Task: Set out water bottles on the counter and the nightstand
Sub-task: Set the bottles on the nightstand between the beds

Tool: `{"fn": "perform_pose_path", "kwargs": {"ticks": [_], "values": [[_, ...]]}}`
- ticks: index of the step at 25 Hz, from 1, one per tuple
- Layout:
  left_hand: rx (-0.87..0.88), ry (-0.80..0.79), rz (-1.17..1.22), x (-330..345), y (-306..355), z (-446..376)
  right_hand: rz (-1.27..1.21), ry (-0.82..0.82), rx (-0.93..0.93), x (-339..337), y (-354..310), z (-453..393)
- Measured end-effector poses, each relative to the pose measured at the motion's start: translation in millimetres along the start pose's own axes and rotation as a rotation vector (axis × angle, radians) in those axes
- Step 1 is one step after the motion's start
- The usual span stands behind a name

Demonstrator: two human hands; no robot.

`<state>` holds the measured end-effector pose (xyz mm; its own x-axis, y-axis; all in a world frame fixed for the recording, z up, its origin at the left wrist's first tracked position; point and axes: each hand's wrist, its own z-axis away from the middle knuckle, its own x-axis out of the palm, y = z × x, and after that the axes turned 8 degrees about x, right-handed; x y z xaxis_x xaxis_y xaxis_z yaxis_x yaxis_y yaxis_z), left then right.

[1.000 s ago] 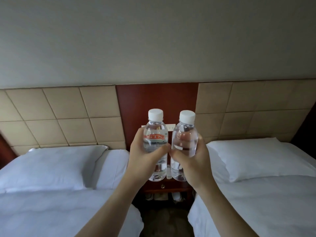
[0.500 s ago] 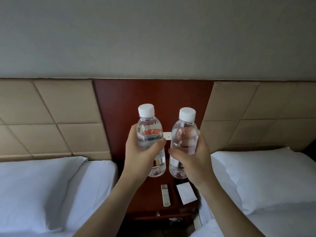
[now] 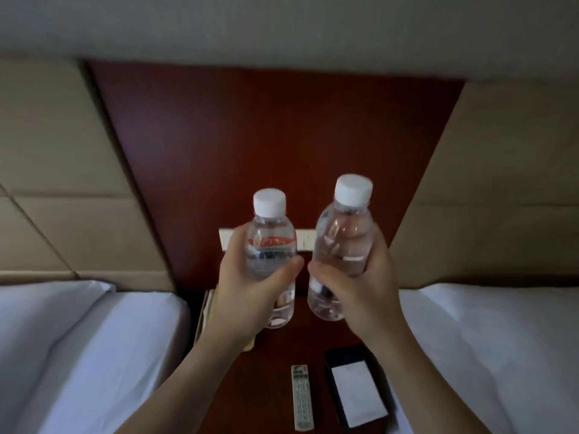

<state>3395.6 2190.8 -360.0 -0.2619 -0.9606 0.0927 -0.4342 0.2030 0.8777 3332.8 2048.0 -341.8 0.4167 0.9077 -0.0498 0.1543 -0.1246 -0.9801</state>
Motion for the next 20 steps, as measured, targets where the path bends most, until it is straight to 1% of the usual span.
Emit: {"fn": "perform_pose_path", "kwargs": {"ticks": [2,5,7,8,10,12,14,17,20], "values": [[0.037,0.036,-0.031,0.0,-98.8,30.3,0.008,-0.009,-0.026,1.9,102.6,-5.4],[0.065,0.072,-0.061,-1.3,-243.4,80.6,-0.002,0.063,-0.004,3.5,269.3,-3.8],[0.09,0.067,-0.048,0.3,-327.4,111.7,-0.008,0.097,0.014,6.5,369.5,-3.5],[0.091,0.069,-0.031,1.5,-363.8,123.3,-0.013,0.107,0.025,7.5,411.7,-5.7],[0.084,0.063,-0.01,0.9,-422.4,139.3,-0.024,0.105,0.066,9.4,474.8,-8.2],[0.12,0.048,-0.036,-1.3,-461.3,144.6,-0.021,0.088,0.078,10.1,513.2,-10.7],[0.11,0.044,-0.033,-2.7,-481.8,142.7,0.01,0.07,0.098,9.2,532.4,-14.6],[0.072,0.036,-0.032,-4.4,-498.1,137.3,0.046,0.032,0.133,5.6,538.8,-20.8],[0.038,-0.034,-0.028,-12.5,-513.7,135.6,0.135,-0.044,0.13,2.0,541.2,-20.8]]}}
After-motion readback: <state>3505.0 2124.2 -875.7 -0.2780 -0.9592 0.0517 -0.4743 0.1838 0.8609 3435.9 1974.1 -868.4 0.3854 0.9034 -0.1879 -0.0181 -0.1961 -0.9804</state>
